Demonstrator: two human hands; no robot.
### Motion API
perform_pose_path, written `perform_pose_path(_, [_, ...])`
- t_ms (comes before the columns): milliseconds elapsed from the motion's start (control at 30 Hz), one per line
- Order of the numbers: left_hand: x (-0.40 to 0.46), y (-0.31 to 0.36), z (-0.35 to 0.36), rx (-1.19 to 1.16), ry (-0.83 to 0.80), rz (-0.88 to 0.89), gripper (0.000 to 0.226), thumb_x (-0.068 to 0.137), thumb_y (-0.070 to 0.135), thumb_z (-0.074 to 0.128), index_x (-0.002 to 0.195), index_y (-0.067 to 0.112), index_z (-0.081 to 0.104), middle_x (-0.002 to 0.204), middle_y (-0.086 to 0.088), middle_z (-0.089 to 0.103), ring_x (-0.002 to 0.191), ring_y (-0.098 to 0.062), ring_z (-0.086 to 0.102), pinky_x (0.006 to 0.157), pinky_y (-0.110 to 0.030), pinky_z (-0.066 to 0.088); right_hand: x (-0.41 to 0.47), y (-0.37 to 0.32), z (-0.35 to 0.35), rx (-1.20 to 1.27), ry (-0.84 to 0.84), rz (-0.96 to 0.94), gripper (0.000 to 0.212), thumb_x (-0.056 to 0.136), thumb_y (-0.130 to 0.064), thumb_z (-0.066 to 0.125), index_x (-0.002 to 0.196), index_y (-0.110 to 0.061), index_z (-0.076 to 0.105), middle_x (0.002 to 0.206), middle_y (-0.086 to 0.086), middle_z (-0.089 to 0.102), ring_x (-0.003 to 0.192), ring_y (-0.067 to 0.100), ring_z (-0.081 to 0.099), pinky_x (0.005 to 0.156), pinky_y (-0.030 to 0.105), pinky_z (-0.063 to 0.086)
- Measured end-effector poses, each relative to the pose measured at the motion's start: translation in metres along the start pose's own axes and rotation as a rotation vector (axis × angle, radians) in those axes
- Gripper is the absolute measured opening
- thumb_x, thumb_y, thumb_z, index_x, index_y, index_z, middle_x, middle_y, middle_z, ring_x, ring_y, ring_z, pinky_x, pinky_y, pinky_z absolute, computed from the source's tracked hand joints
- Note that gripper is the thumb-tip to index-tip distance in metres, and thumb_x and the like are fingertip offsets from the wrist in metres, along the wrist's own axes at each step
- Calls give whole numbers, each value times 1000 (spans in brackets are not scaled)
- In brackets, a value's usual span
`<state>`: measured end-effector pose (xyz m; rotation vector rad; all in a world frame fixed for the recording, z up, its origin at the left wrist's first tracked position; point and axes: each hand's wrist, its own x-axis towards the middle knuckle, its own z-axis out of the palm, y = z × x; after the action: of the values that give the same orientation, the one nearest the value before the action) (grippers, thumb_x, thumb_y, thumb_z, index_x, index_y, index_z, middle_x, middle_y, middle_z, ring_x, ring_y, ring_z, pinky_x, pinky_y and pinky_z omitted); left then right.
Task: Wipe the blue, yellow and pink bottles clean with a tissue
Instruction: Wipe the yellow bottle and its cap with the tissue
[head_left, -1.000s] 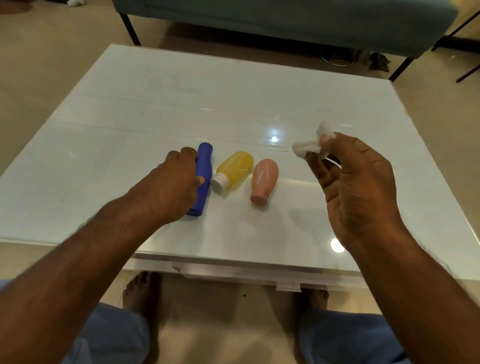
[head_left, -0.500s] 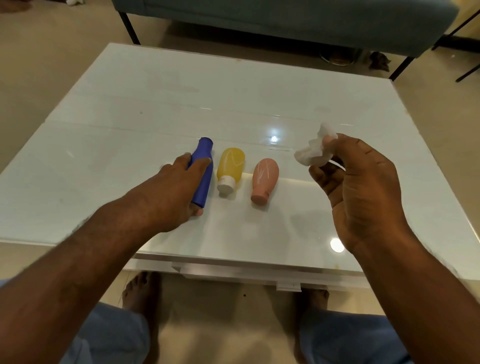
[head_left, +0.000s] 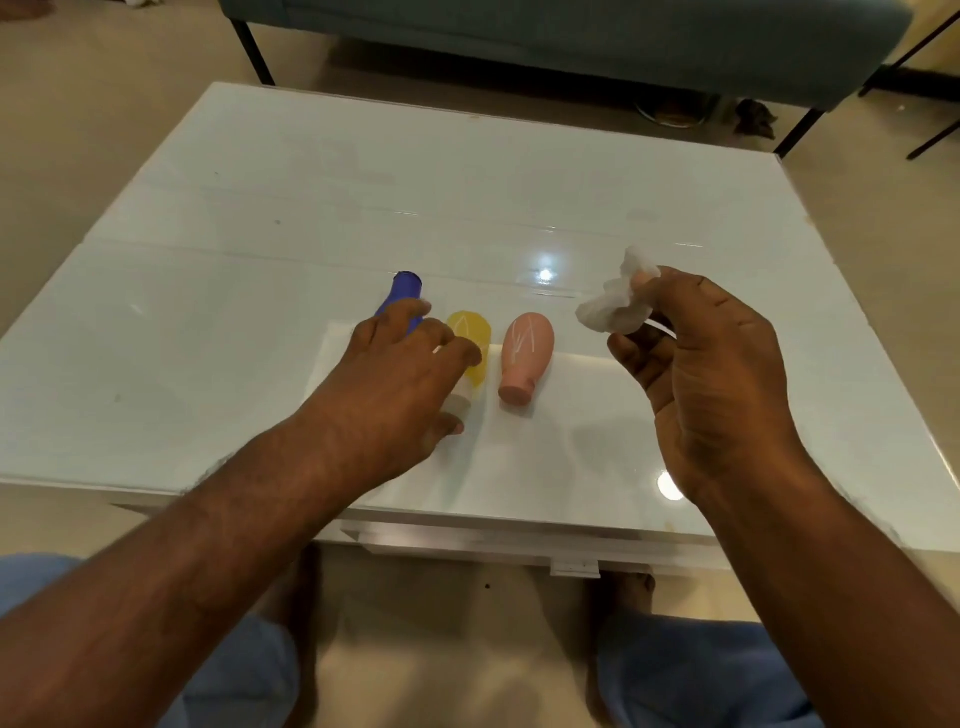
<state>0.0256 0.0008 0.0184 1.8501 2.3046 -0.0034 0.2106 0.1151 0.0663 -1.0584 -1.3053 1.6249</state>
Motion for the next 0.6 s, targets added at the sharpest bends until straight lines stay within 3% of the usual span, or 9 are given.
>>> perform_pose_path(167, [-2, -4, -1, 96, -55, 31, 81, 87, 47, 75, 152, 41, 29, 148, 3, 40, 145, -25, 25, 117, -43, 29, 0, 1, 2, -5, -2, 9, 17, 101, -25, 68, 88, -15, 74, 84, -2, 79, 87, 15, 76, 88, 32, 59])
perform_pose_path(367, [1, -4, 10, 58, 97, 99, 59, 85, 35, 81, 136, 37, 51, 150, 4, 47, 144, -27, 33, 115, -44, 33, -1, 6, 5, -15, -13, 30, 14, 101, -26, 69, 94, -19, 79, 93, 6, 80, 99, 26, 77, 85, 31, 57])
perform_pose_path(600, [5, -8, 18, 27, 112, 208, 43, 92, 34, 72, 131, 36, 54, 142, 12, 61, 156, -19, 23, 122, -44, 19, 0, 7, 4, 3, -9, 28, 13, 101, -24, 68, 97, -16, 79, 93, 7, 80, 100, 27, 78, 82, 26, 59])
